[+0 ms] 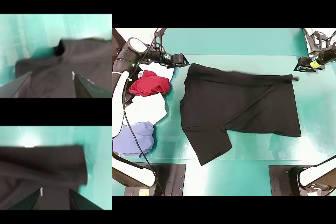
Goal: Fold the shirts.
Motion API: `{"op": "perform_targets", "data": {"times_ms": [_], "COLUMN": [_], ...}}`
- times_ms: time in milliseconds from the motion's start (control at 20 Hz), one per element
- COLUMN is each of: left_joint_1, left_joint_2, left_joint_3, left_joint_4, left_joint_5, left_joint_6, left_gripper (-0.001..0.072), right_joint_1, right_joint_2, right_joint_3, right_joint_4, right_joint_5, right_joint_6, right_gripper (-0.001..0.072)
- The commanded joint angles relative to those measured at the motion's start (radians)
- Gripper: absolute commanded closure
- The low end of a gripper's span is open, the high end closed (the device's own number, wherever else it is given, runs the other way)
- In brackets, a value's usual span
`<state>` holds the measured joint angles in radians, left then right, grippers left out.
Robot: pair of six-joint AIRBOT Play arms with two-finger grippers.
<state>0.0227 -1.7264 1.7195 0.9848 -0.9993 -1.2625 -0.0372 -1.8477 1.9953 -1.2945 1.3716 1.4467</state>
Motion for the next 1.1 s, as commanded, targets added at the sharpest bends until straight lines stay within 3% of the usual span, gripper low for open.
{"op": "perform_targets", "data": {"times_ms": [0, 100, 300, 500, 650, 1050], "left_joint_1": [0.043, 0.106, 0.182, 0.181, 0.181, 0.18], "left_joint_2": [-0.014, 0.001, 0.176, 0.461, 0.626, 0.681], "left_joint_3": [0.068, 0.093, -0.187, -0.702, -0.997, -1.217], "left_joint_4": [0.01, -0.014, -0.011, 0.021, -0.033, -0.117], "left_joint_5": [-0.182, -0.336, -0.349, -0.156, -0.124, -0.053], "left_joint_6": [-0.032, -0.04, -0.037, -0.046, 0.002, 0.035], "left_gripper": [0.0103, 0.0104, 0.0103, 0.0104, 0.0103, 0.0104], "right_joint_1": [-0.026, -0.058, -0.108, -0.116, -0.116, -0.116], "right_joint_2": [0.002, 0.068, 0.261, 0.46, 0.572, 0.747], "right_joint_3": [0.025, -0.029, -0.291, -0.583, -0.726, -0.847], "right_joint_4": [0.132, 0.226, 0.285, 0.282, 0.283, 0.282], "right_joint_5": [0.009, 0.101, 0.205, 0.188, 0.147, 0.081], "right_joint_6": [-0.008, -0.071, -0.124, -0.166, -0.169, -0.169], "right_gripper": [0.0328, 0.0328, 0.0354, 0.0355, 0.0354, 0.0354]}}
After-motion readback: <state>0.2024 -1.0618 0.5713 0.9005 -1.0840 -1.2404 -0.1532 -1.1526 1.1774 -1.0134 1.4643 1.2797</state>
